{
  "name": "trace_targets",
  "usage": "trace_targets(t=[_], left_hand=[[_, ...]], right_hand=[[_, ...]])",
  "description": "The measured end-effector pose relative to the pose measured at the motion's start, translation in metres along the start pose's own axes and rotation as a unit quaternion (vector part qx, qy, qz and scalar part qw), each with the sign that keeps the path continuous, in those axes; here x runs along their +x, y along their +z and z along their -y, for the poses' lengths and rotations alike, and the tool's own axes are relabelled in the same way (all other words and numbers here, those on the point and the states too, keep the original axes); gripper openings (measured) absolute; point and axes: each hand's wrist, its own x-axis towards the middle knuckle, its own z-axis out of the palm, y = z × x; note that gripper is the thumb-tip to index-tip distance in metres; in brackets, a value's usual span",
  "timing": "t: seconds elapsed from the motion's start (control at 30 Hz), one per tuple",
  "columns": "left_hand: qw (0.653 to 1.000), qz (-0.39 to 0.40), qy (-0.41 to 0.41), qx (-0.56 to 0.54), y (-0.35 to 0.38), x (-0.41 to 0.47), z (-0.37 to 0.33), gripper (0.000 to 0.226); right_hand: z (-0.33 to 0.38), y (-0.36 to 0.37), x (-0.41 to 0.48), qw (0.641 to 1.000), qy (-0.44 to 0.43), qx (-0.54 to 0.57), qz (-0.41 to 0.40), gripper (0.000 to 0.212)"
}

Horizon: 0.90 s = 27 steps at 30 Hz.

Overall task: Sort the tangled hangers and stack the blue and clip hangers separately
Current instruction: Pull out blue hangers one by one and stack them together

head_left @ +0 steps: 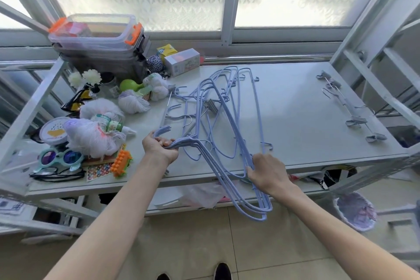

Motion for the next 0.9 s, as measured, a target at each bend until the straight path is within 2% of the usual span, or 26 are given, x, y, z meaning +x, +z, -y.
trace_targets(t=[0.1,0.27,0.33,0.4,0.53,0.7,0.8,0.9], left_hand=[[1.0,0.017,0.0,-0.008,-0.003,0.0,0.001,0.043],[1.0,0.007,-0.003,0.027,-0.003,-0.002,0.0,0.051],[0.999,-0.005,-0.004,0.039,0.0,-0.002,0.0,0.059],[0.999,-0.01,-0.001,0.035,0.003,-0.003,0.0,0.057],[1.0,-0.015,0.0,0.025,0.005,-0.002,0.0,0.062],[1.0,-0.008,0.0,0.023,0.002,-0.005,-0.001,0.066],[1.0,-0.003,0.004,0.029,0.001,-0.007,-0.003,0.061],[0.999,0.009,0.007,0.032,0.001,-0.012,-0.01,0.06]], right_hand=[[-0.001,0.001,-0.001,1.0,0.005,0.005,0.016,0.036],[-0.007,-0.005,0.001,0.995,0.027,0.075,0.06,0.036],[-0.011,-0.006,0.001,0.992,0.033,0.105,0.055,0.047],[-0.015,-0.007,0.003,0.991,0.044,0.124,0.037,0.054],[-0.019,-0.008,0.005,0.985,0.035,0.165,0.03,0.057],[-0.019,-0.003,0.011,0.97,0.023,0.237,0.057,0.064],[-0.021,0.0,0.015,0.955,0.061,0.285,0.056,0.071],[-0.023,-0.004,0.021,0.92,0.112,0.375,0.031,0.079]])
